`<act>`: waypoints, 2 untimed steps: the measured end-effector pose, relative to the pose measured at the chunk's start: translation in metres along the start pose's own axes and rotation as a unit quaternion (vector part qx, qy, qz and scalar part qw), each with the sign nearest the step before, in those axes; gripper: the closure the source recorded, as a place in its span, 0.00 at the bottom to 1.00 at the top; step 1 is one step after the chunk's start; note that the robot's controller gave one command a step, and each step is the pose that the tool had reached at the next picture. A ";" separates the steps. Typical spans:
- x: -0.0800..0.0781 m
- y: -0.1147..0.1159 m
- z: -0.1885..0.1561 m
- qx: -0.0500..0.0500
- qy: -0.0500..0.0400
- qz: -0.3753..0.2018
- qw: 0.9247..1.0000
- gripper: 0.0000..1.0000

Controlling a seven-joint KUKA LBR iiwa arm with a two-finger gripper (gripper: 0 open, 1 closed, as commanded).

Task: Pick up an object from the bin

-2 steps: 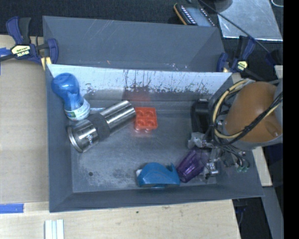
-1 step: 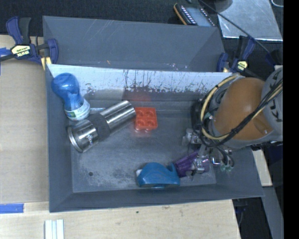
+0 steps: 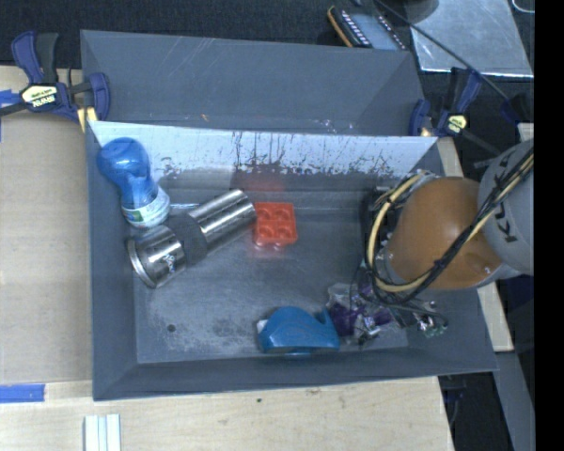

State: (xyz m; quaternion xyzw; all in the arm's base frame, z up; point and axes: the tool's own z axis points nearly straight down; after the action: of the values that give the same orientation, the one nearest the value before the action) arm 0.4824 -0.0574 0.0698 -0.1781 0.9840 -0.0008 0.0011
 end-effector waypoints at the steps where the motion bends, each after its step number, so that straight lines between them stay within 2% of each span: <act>1: 0.000 0.000 0.000 0.000 0.000 0.000 1.000 1.00; 2: 0.001 0.000 -0.005 -0.002 0.003 0.001 1.000 1.00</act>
Offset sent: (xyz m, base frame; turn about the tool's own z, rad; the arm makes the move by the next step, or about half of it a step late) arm 0.0074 -0.0090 0.1147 0.0452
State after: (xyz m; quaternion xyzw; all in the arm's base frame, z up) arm 0.4812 -0.0574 0.0750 -0.1773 0.9841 0.0004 -0.0021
